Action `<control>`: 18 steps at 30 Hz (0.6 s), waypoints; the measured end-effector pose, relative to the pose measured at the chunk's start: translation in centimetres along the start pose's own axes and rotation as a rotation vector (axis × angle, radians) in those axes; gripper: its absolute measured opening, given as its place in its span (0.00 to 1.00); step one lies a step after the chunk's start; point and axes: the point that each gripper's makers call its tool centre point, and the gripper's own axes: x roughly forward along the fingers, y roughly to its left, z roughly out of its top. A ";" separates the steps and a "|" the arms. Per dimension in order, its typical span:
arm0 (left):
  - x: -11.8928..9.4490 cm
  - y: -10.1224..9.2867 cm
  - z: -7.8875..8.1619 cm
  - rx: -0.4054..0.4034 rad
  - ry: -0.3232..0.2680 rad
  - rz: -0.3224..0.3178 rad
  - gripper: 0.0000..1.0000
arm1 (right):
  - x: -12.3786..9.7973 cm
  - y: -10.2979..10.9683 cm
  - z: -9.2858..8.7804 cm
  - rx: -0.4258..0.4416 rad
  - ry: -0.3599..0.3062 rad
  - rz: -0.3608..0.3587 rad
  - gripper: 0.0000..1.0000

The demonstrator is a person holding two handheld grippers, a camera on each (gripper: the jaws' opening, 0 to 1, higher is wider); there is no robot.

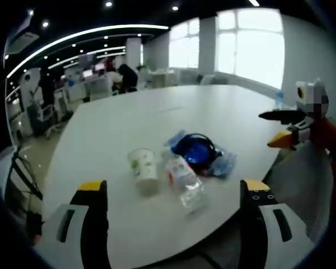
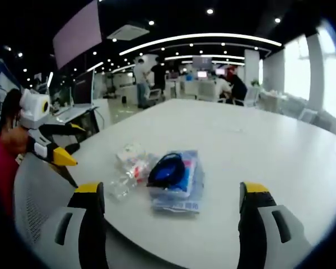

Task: Arrange the tabletop items into an orderly group along one side of the table until the central work area is clear of visible clutter.

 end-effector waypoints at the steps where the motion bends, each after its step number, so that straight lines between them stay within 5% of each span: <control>1: 0.0 0.0 0.0 0.001 0.000 0.000 0.95 | 0.0 0.0 0.0 0.000 0.000 -0.001 0.99; 18: 0.1 0.0 -0.3 0.014 0.024 0.009 0.93 | -0.1 0.1 0.2 -0.001 -0.012 0.008 0.98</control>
